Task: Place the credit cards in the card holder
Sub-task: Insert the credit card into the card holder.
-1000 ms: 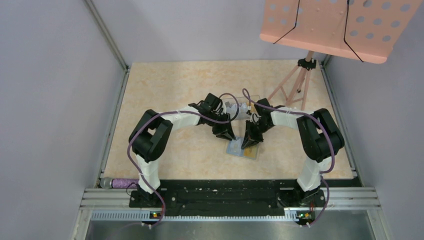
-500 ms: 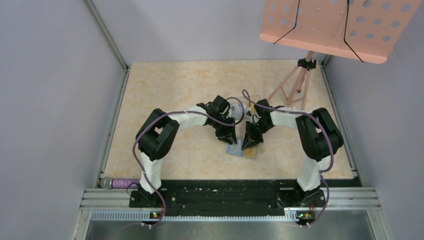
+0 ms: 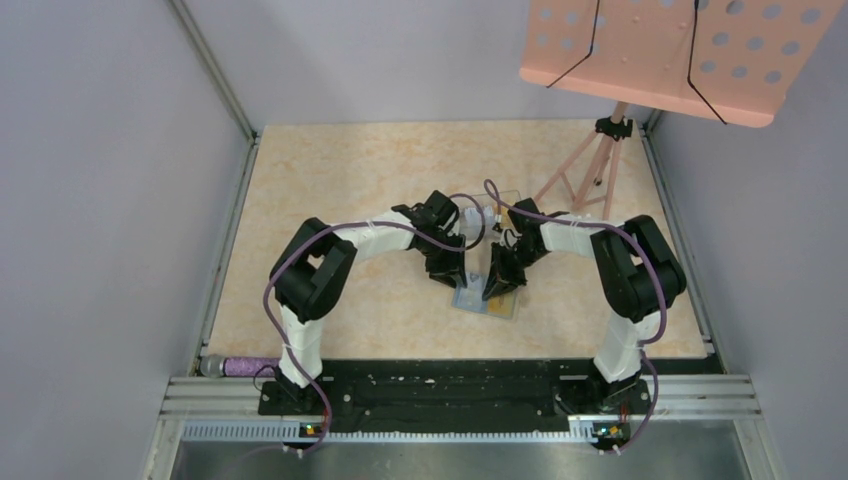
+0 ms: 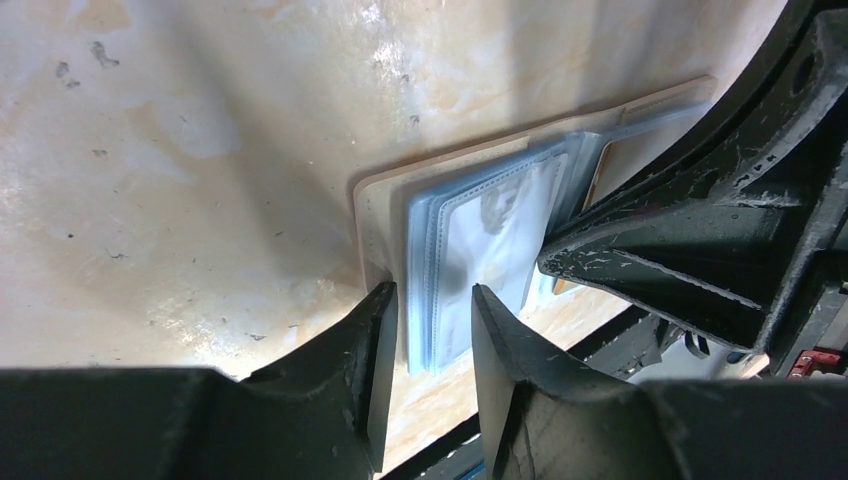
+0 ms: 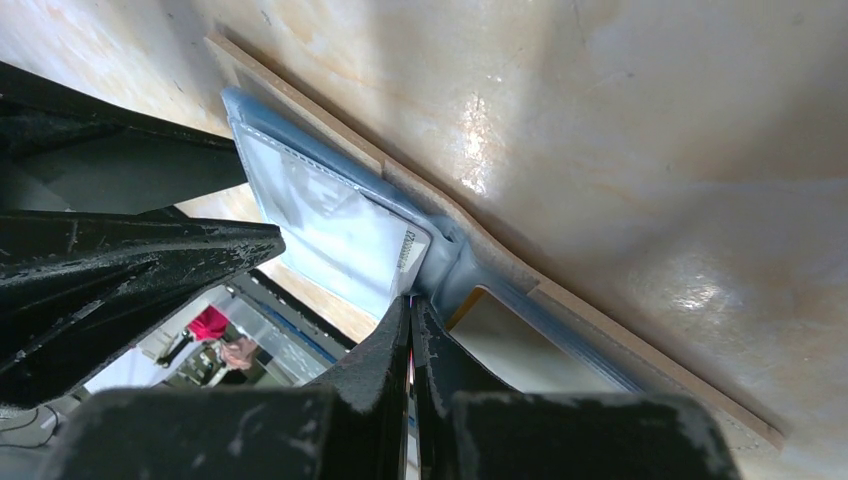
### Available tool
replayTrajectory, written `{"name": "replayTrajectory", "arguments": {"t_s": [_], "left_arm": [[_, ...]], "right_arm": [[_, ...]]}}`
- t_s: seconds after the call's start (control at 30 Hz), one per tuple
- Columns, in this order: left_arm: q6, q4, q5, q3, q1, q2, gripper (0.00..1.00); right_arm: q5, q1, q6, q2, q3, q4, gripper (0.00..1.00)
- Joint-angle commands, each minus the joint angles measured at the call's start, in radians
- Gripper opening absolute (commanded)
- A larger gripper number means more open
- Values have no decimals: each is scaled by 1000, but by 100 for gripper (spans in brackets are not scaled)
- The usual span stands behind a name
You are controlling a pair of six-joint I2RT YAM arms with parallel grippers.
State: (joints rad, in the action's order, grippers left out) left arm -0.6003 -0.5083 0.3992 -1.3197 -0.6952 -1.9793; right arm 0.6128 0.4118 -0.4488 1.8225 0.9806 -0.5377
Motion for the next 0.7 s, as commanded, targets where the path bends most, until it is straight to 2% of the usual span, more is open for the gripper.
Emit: {"name": "replayTrajectory", "arguments": {"t_s": [0.0,0.17,0.47,0.53,0.67], "left_arm": [[36,41,59,17,-5,10,37],[32,27,63,-18,-27,27,36],[42,-121,-176,-56,-36,101,42],[43,-90,-173,-40,-37,122,42],[28,30,-79,14,-36,150,42]], "right_arm": [[-55,18,24,33,-7,-10,0],[-53,19,24,31,-3,-10,0],[-49,21,26,29,-6,-10,0],[-48,20,26,30,-6,-10,0],[-48,20,26,30,-5,-10,0]]}}
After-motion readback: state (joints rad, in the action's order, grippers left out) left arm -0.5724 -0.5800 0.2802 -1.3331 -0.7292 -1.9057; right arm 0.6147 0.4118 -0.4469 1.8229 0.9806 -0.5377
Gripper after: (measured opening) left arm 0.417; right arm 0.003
